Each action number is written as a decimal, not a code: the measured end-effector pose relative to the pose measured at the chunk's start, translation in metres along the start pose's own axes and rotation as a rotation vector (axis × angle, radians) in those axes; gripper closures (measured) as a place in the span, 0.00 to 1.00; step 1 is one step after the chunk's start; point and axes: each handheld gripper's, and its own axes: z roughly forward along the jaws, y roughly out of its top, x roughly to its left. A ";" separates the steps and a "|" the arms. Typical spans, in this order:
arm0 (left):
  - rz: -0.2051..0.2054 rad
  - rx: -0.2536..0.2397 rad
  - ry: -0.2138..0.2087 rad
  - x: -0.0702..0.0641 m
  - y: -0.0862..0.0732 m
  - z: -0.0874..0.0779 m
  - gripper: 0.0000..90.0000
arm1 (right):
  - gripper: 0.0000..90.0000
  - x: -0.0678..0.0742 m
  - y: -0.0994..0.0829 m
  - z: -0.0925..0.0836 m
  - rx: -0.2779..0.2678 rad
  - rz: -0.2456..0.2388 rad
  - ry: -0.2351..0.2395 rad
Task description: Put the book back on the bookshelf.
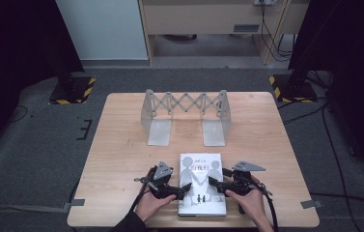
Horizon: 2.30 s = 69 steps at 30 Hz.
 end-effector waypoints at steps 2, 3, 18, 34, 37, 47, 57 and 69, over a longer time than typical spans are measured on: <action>-0.006 0.009 -0.023 0.001 0.000 0.001 0.03 | 0.28 0.000 -0.001 0.001 -0.002 0.007 0.009; -0.008 0.005 -0.026 0.001 0.000 0.002 0.03 | 0.27 -0.001 -0.001 0.002 -0.005 0.007 0.011; -0.183 0.033 -0.087 0.005 -0.006 0.010 0.00 | 0.19 -0.003 -0.001 0.011 -0.026 0.015 0.017; -0.192 0.037 -0.097 0.007 -0.006 0.010 0.00 | 0.22 -0.003 0.001 0.011 -0.030 -0.010 0.018; -0.194 0.037 -0.100 0.007 -0.006 0.010 0.00 | 0.23 -0.003 0.002 0.010 -0.030 -0.018 0.013; -0.172 0.047 -0.137 0.003 -0.005 0.014 0.00 | 0.25 -0.003 0.003 0.009 -0.021 -0.021 0.009; -0.129 -0.009 -0.110 0.005 -0.003 0.007 0.08 | 0.34 -0.001 0.009 0.004 -0.040 -0.029 -0.009; -0.137 -0.044 -0.128 0.007 -0.005 0.006 0.06 | 0.36 0.003 0.020 -0.002 -0.067 -0.033 0.005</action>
